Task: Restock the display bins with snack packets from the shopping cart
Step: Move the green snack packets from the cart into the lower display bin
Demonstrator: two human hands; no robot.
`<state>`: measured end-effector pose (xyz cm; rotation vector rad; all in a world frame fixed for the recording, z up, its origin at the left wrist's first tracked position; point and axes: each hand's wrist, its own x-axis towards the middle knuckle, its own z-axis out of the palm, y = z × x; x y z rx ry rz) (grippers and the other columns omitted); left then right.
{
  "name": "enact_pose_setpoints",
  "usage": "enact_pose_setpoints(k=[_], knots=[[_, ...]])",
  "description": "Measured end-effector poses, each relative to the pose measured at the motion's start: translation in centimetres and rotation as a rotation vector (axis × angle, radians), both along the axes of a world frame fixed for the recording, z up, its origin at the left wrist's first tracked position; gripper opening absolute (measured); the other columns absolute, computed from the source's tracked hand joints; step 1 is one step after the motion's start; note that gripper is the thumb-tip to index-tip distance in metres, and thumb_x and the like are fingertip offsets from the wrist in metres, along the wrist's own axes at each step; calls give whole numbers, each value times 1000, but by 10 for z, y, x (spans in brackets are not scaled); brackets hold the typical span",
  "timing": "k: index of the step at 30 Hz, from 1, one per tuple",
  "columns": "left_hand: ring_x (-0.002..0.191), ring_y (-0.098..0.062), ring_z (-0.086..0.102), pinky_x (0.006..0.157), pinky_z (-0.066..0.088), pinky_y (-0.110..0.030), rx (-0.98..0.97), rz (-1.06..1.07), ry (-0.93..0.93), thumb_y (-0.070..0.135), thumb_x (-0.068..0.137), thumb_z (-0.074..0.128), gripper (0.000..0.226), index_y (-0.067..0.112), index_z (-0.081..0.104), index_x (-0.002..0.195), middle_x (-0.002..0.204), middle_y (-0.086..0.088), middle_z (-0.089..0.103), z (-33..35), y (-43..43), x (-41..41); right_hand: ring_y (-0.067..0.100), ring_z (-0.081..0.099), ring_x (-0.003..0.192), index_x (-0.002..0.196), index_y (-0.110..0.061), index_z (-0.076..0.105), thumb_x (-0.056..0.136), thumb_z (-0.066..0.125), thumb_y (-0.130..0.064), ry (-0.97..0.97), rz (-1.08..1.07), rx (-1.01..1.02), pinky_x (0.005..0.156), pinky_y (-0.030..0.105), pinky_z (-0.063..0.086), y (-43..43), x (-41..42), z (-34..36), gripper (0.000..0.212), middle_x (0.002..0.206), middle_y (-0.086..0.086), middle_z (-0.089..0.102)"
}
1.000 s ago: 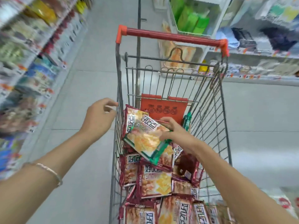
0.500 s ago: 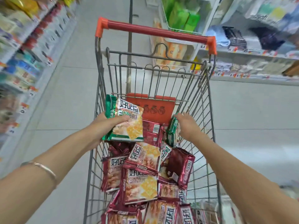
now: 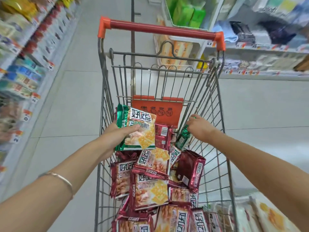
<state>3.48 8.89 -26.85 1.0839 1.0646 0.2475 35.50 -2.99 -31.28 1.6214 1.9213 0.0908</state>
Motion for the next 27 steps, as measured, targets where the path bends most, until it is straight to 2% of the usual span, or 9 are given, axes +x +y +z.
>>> enact_pose_setpoints(k=[4, 7, 13, 16, 19, 21, 22, 24, 27], knots=[[115, -26, 65, 107, 44, -53, 78, 32, -54, 61, 44, 93, 102, 23, 57, 132, 122, 0, 71, 17, -11, 8, 23, 55, 86, 90, -7, 70, 96, 49, -10, 456, -254, 455, 94, 40, 45, -4, -5, 54, 22, 87, 4, 62], [136, -30, 47, 116, 32, -52, 90, 158, -54, 54, 65, 87, 104, 20, 37, 149, 145, -2, 51, 32, -17, 12, 22, 47, 72, 90, -4, 51, 104, 34, -11, 815, -631, 677, 67, 33, 30, -13, -28, 106, 22, 79, 4, 51], [140, -31, 41, 113, 33, -60, 55, 144, -118, 75, 41, 87, 136, 29, 27, 154, 157, -4, 38, 54, -24, 7, 10, 47, 67, 93, -7, 48, 105, 30, -6, 1072, -947, 1047, 52, 19, 34, -48, -80, 173, 21, 75, -4, 49], [148, -31, 26, 118, 23, -59, 3, 61, -166, 65, 64, 78, 126, 17, 10, 158, 163, -8, 23, 84, -43, 1, 19, 59, 67, 93, -5, 53, 102, 30, -7, 1198, -1223, 1123, 59, 27, 48, -68, -102, 185, 25, 76, 2, 56], [146, -29, 31, 118, 24, -59, -9, -32, -189, 77, 51, 74, 136, 13, 17, 157, 160, -8, 32, 109, -66, -12, 22, 66, 48, 82, -5, 56, 101, 31, -4, 1893, -1627, 1251, 49, 31, 50, -90, -143, 199, 32, 56, 6, 65], [145, -29, 33, 117, 27, -59, -8, -24, -219, 86, 45, 72, 144, 16, 15, 157, 160, -7, 31, 121, -84, -24, 24, 73, 70, 95, 3, 57, 105, 23, 0, 2463, -1633, 1310, 55, 34, 56, -105, -180, 212, 35, 69, 17, 69], [145, -30, 34, 116, 30, -59, -21, -21, -235, 87, 50, 70, 141, 17, 12, 158, 161, -8, 29, 128, -93, -29, 27, 70, 92, 107, 6, 54, 105, 22, 3, 2594, -1641, 1342, 65, 34, 58, -113, -197, 215, 32, 85, 23, 67], [142, -33, 38, 108, 39, -62, -51, -26, -248, 91, 46, 69, 140, 23, 17, 157, 161, -7, 28, 136, -110, -38, 33, 61, 107, 116, 10, 47, 104, 28, 7, 2646, -1699, 1366, 66, 36, 61, -128, -233, 222, 23, 103, 25, 58], [128, -33, 48, 90, 54, -60, -159, -9, -224, 82, 63, 66, 111, 27, 28, 151, 153, 1, 33, 145, -140, -50, 22, 64, 78, 98, 6, 52, 102, 45, 3, 2284, -1776, 1373, 51, 24, 57, -148, -282, 223, 9, 87, 16, 61]])
